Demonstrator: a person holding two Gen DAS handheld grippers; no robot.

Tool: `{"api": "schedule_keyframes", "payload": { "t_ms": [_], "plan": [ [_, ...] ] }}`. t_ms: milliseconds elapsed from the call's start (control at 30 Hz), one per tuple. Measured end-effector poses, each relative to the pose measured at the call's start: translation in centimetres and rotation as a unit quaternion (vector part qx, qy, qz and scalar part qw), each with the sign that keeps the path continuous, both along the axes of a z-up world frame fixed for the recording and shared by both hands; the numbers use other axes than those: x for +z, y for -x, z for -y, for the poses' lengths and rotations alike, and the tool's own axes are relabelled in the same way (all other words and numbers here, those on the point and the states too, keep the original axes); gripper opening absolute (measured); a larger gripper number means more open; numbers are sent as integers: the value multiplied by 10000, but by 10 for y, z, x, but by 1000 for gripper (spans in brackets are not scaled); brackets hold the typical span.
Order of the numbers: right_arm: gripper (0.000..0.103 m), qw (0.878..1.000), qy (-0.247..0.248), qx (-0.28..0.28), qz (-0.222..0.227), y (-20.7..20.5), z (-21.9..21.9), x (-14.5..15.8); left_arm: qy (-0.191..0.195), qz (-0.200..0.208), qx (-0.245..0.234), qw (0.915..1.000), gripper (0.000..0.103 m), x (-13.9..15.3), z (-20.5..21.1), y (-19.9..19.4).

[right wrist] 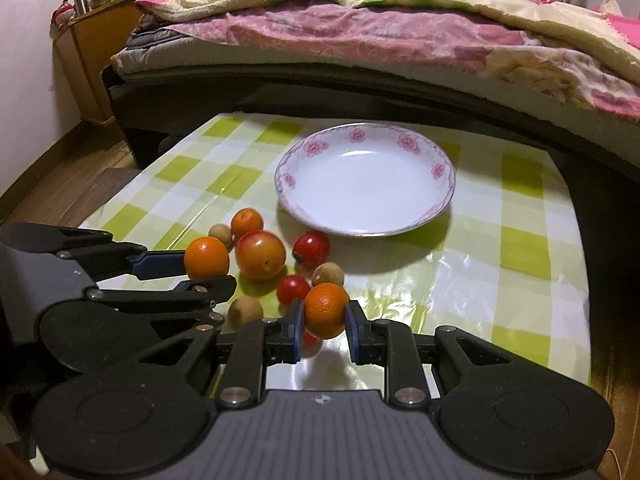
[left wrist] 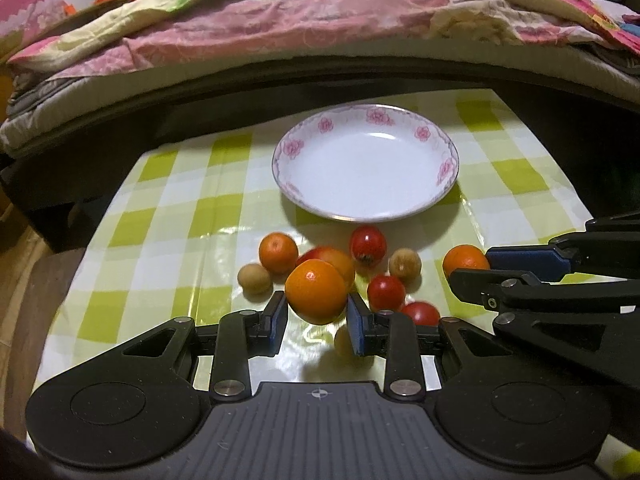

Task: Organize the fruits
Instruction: 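Grasp the brown longan with the left gripper while the right gripper carries the tangerine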

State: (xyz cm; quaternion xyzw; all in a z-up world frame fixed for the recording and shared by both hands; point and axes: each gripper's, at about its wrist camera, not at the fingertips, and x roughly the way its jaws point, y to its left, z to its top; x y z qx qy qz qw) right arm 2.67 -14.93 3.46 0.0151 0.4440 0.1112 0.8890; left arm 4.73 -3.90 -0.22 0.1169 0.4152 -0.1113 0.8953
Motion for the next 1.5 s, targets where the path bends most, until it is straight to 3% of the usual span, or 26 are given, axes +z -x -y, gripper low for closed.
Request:
{"api": "schedule_keyframes", "payload": {
  "t_ms": [800,867,1167,1500],
  "plan": [
    [27,9992,31,-242,328,-52,17,6,68,201,-12,9998,40,5,15,-52],
    [27,9992,17,-230,323,-56,18,5,170,121,-35,9998,36,5,12,-54],
    [26,9997,7,-109,198,-57,19,2,865,-452,116,9952,39,3,-16,-55],
    [26,9998,-80,-99,125,-51,27,3,835,-1000,-185,9913,43,-21,-16,-24]
  ]
}}
